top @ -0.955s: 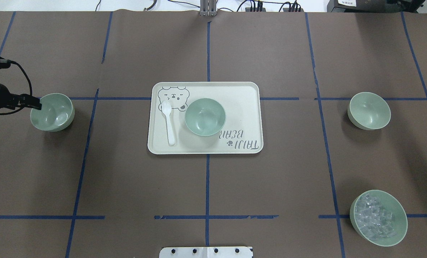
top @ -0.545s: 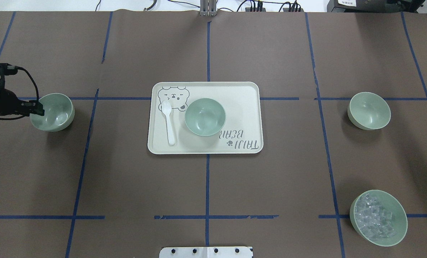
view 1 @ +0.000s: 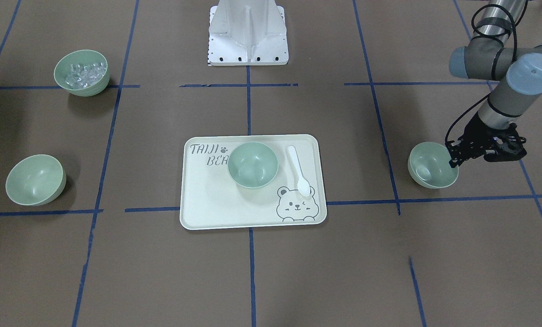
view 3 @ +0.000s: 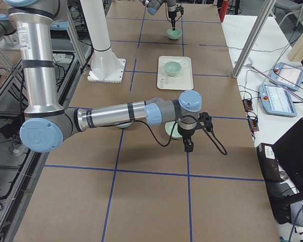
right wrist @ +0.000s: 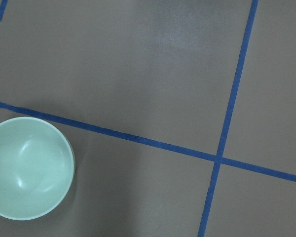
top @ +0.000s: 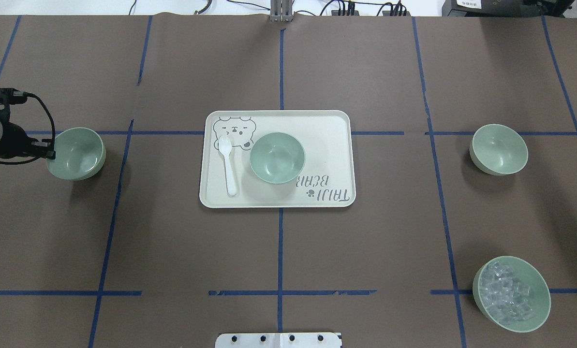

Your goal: Stack green bowls together

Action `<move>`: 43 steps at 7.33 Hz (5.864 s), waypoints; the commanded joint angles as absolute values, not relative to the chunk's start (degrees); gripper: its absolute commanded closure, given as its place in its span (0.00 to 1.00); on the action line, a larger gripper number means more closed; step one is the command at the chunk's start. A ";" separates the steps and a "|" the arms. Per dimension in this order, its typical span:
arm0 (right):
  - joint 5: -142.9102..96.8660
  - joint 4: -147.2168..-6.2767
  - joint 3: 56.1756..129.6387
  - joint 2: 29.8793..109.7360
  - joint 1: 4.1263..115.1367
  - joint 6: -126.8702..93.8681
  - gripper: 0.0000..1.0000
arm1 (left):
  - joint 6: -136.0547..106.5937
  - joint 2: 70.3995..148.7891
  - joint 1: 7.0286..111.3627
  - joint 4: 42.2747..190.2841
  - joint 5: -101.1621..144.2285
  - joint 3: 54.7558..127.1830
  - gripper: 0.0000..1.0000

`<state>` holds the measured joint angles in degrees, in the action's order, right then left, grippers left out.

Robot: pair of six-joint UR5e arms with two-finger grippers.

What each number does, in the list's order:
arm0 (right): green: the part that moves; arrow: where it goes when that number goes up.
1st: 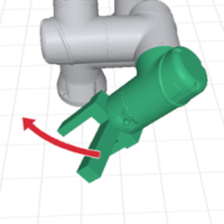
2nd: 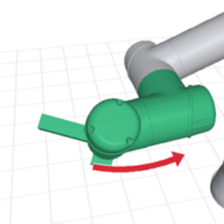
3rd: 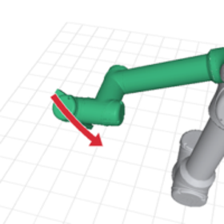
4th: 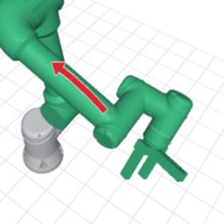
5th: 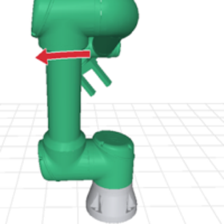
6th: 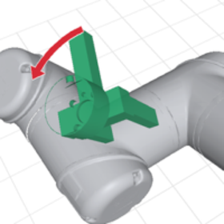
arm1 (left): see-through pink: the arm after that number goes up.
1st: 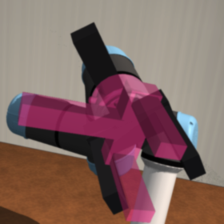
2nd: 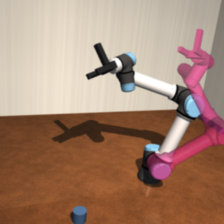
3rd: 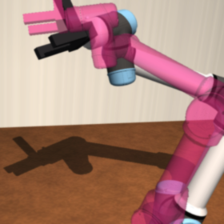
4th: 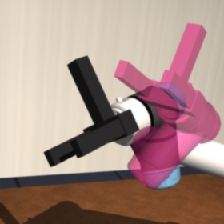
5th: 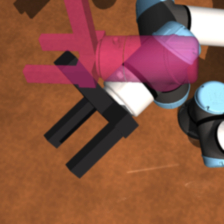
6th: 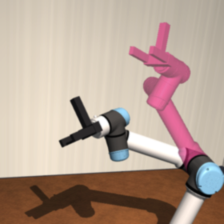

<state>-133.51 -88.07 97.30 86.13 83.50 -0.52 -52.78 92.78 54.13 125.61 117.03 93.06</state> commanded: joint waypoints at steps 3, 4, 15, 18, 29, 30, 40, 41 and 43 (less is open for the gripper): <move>-133.51 -88.07 97.65 86.13 83.50 -0.53 0.00 | -54.04 106.28 54.49 103.27 117.25 102.99 1.00; -133.51 -88.07 97.65 86.05 83.58 -0.53 0.00 | -60.32 114.00 53.71 100.23 116.99 101.88 1.00; -133.51 -87.98 98.44 86.04 83.50 -1.85 0.00 | -72.34 134.39 33.22 102.13 103.10 86.48 1.00; -133.51 -87.98 98.35 86.04 83.50 -1.85 0.00 | -72.25 130.52 33.14 102.13 103.18 89.64 1.00; -136.49 -87.89 100.27 86.05 80.70 -6.47 0.00 | -55.73 124.07 41.88 101.34 113.57 96.64 0.00; -136.32 -86.85 102.02 86.04 78.33 -9.55 0.00 | -44.93 117.66 50.36 101.42 120.08 100.77 0.00; -123.49 -60.39 89.31 86.59 60.91 -33.66 0.07 | 12.75 92.02 95.27 85.25 132.80 91.32 0.00; -123.23 -60.38 88.69 86.40 60.56 -33.58 0.18 | 12.74 92.02 95.27 85.25 132.80 91.58 0.00; -123.31 -60.29 88.68 86.92 60.64 -33.49 1.00 | 12.66 91.93 95.27 85.34 133.85 91.58 0.00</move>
<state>-123.46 -60.48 88.78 86.68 60.74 -33.44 12.73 92.00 95.25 85.35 133.09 91.53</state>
